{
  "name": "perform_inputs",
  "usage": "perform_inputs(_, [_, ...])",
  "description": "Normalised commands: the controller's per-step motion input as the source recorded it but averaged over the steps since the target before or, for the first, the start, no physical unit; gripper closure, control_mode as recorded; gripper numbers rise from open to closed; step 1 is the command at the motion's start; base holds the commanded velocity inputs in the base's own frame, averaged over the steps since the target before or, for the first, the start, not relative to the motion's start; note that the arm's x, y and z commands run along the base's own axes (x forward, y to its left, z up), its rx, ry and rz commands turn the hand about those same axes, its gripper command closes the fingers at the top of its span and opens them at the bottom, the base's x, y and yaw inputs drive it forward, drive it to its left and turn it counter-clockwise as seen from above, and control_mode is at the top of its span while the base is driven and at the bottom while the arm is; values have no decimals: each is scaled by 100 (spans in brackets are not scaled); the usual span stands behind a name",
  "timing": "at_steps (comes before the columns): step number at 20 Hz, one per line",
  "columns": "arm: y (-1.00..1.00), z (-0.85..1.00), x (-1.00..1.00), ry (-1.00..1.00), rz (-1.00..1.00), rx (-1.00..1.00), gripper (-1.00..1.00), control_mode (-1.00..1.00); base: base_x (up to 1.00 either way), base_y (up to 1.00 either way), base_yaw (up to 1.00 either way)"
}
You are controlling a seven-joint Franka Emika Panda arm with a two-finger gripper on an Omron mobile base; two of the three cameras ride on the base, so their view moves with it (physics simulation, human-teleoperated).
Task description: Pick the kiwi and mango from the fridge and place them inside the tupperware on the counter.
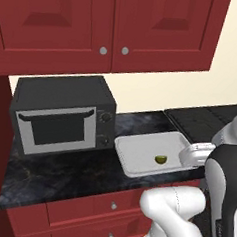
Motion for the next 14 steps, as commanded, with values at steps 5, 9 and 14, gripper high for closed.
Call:
perform_inputs(5, [-8, -37, 52, 0, 0, 0, 100, -100, 0, 0, 0])
perform_inputs(9, [-8, -43, 46, 0, 0, 0, 100, -100, 0, 0, 0])
perform_inputs(14, [0, -40, 44, 1, 0, 0, 100, -100, 0, 0, 0])
